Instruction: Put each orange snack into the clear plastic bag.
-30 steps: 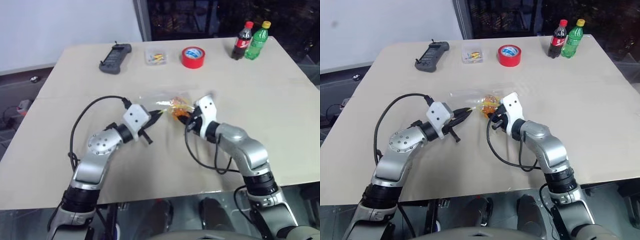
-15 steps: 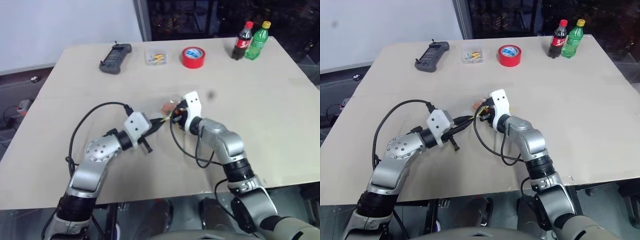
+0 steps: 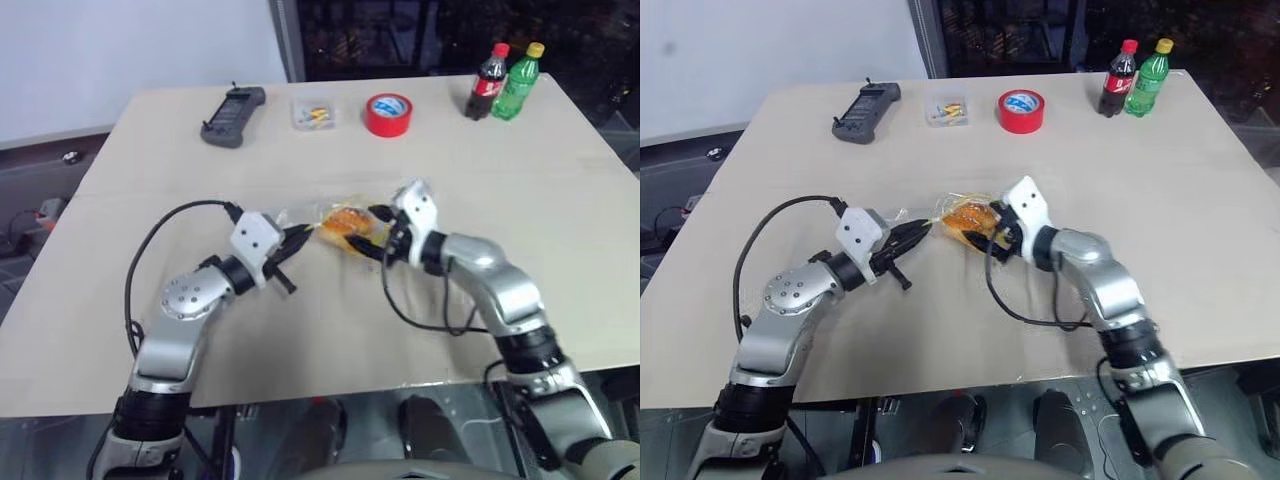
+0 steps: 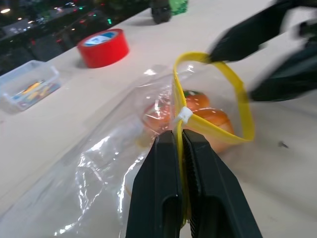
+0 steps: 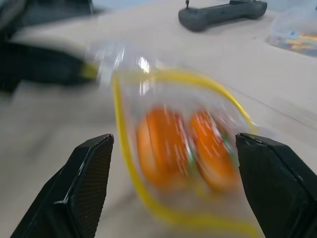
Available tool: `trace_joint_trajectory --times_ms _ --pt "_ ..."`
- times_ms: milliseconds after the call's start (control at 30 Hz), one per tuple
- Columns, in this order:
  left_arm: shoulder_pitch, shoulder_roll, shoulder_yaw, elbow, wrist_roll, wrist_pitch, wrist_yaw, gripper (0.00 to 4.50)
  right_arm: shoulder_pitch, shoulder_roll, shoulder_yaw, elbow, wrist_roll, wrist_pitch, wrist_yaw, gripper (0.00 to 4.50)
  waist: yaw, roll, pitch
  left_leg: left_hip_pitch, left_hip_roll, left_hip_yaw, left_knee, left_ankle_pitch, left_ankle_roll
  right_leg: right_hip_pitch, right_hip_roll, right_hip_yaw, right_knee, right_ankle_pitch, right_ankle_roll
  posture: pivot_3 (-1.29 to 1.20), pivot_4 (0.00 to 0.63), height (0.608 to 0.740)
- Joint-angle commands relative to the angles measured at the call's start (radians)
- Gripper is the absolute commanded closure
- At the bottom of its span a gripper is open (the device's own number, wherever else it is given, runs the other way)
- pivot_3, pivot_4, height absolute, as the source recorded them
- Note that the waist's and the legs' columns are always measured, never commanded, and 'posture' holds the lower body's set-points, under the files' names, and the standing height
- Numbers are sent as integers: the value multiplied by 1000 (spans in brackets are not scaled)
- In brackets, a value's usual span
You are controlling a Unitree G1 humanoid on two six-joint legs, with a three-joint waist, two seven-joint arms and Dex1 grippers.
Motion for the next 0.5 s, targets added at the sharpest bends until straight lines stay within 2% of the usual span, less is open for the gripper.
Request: trace_joint_trajectory --times_ms 33,100,167,433,500 --pt "-26 3 39 -1 -35 -4 1 4500 -8 -89 60 2 -179 -182 -21 501 -2 0 0 0 0 0 0 0 0 0 0 0 0 0 0 0 150 740" --pt "-33 2 46 5 -49 -2 -1 4500 -37 -139 121 100 -329 -285 -75 501 -2 0 0 0 0 1 0 0 0 0 0 0 0 0 0 0 150 740" --pt "-36 3 43 7 -55 -5 -4 4500 -65 -134 147 187 -392 -345 -113 501 -2 0 0 1 0 2 0 0 0 0 0 1 0 0 0 0 150 740" --pt "-34 6 39 -3 -62 -8 -7 4500 -162 -49 161 385 -453 -484 -132 501 -1 -1 0 1 1 2 0 0 0 0 1 1 0 0 0 0 150 740" --pt "-38 8 41 -4 -64 -5 -4 4500 -176 -32 146 394 -433 -498 -114 1018 0 -1 0 1 1 2 0 0 0 0 1 1 0 0 0 0 150 740"
